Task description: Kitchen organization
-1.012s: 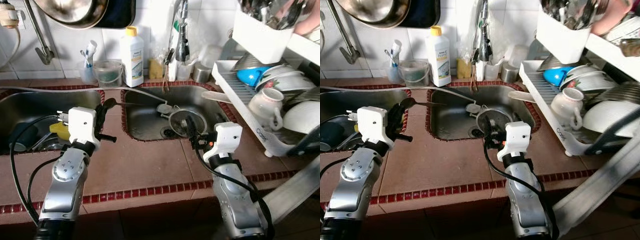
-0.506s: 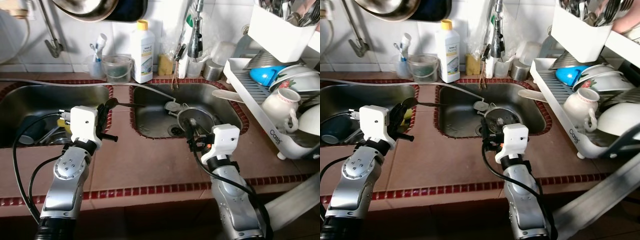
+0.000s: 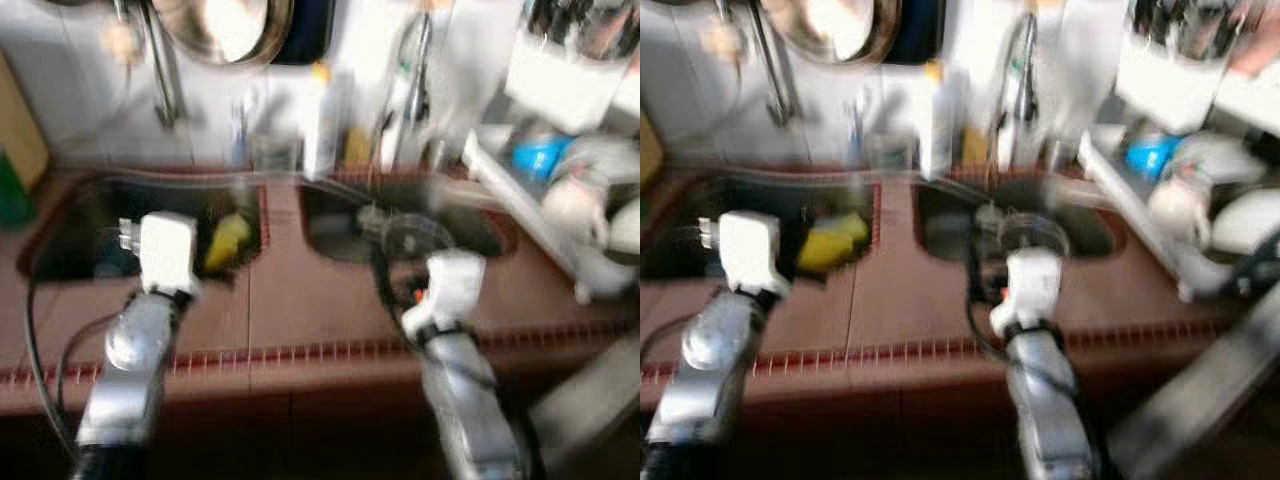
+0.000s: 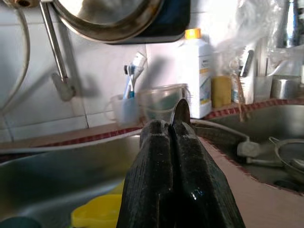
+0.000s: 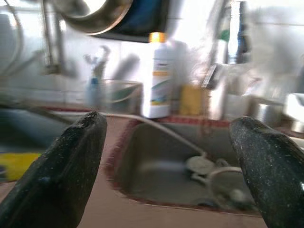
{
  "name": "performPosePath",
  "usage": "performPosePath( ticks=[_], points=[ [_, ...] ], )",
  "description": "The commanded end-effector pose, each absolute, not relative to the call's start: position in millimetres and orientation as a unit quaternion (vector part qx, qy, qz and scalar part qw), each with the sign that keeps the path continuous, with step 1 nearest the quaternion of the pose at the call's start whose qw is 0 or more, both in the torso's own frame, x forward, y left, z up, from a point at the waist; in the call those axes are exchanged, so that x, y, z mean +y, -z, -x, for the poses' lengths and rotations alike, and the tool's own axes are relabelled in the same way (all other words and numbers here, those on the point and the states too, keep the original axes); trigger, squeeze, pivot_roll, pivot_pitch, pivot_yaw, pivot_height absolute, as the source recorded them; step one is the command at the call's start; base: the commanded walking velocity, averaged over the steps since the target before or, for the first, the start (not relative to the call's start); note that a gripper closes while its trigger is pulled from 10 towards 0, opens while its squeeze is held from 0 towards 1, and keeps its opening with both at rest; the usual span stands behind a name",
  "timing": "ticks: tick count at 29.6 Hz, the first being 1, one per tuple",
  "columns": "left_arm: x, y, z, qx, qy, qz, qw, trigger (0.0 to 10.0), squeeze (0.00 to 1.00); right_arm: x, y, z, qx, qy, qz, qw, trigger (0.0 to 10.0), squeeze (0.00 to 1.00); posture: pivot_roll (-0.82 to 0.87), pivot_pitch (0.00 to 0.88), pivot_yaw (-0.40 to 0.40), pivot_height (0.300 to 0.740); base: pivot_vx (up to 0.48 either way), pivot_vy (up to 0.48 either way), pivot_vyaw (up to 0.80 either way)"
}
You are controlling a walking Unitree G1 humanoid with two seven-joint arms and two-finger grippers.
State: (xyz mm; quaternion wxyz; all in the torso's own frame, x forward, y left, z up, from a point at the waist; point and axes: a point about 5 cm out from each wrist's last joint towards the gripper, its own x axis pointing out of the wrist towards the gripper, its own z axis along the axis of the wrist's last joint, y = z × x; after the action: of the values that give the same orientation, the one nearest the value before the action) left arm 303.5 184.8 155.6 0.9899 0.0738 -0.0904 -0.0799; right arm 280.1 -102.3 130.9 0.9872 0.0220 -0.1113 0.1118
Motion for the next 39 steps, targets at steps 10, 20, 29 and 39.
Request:
performPosePath(
  ticks=[10,20,29,39],
  points=[
    [179.8,-158.9,-306.5,-0.088,0.091,-0.086,0.988,10.0,0.0,-110.2,-133.6,-280.0,-0.115,-0.099,-0.017,0.988,10.0,0.0,-0.09,0.001,-0.011,0.74,0.0,0.0,0.0],
    [179.5,-159.1,-307.5,-0.085,0.092,-0.082,0.989,10.0,0.0,-109.5,-133.0,-278.6,-0.112,-0.1,-0.02,0.989,10.0,0.0,-0.09,0.008,-0.008,0.74,0.237,0.0,0.0],
    [179.2,-159.6,-307.6,-0.085,0.09,-0.079,0.989,10.0,0.0,-108.8,-132.8,-277.9,-0.11,-0.103,-0.02,0.988,10.0,0.0,-0.09,0.008,-0.01,0.74,0.333,0.0,0.0],
    [181.5,-161.0,-309.1,-0.091,0.065,-0.056,0.992,10.0,0.0,-106.6,-132.0,-276.0,-0.108,-0.112,-0.018,0.988,10.0,0.0,-0.09,0.009,-0.011,0.74,0.063,0.0,0.0]
  ],
)
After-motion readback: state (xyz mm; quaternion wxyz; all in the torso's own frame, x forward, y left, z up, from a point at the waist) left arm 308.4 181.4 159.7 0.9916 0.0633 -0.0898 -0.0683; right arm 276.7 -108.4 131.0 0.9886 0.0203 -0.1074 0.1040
